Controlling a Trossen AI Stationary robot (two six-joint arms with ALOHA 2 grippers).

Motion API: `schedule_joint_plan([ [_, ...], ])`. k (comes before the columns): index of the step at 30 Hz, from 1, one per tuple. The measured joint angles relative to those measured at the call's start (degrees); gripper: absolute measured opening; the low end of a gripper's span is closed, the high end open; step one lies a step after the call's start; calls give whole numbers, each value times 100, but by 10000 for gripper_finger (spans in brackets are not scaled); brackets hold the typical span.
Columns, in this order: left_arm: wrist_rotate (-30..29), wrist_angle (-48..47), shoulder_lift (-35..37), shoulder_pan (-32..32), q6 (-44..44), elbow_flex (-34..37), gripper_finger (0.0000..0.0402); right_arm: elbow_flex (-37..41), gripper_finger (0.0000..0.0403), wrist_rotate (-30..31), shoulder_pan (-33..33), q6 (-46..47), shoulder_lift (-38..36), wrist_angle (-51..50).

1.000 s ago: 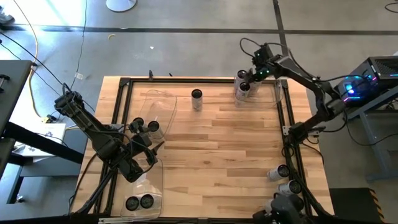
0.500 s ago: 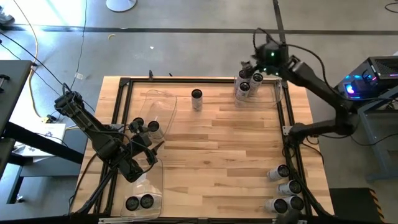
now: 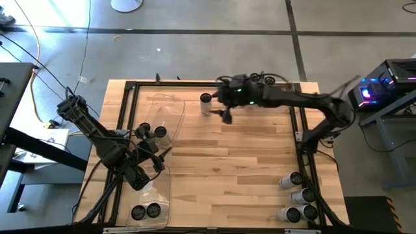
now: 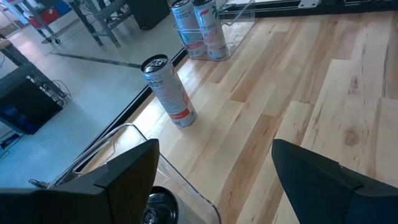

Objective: Sort soda cans
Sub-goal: Put the white pink soda can into the top right transparent bin

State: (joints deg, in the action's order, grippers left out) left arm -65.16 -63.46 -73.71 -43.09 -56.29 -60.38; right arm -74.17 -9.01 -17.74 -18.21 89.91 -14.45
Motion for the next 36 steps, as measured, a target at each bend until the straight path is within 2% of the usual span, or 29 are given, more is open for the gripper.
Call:
schedule_joint_plan([
  [5,15,1,0,0,-2,0,304,2,309,92,-279,12,710,740],
  [14,21,2,0,0,-2,0,304,2,309,-600,-758,532,1324,961],
  [25,36,13,0,0,-4,-2,304,-13,309,-624,-776,598,1642,1428],
  [36,54,13,0,0,2,-3,304,9,309,-623,-771,750,1394,1477],
])
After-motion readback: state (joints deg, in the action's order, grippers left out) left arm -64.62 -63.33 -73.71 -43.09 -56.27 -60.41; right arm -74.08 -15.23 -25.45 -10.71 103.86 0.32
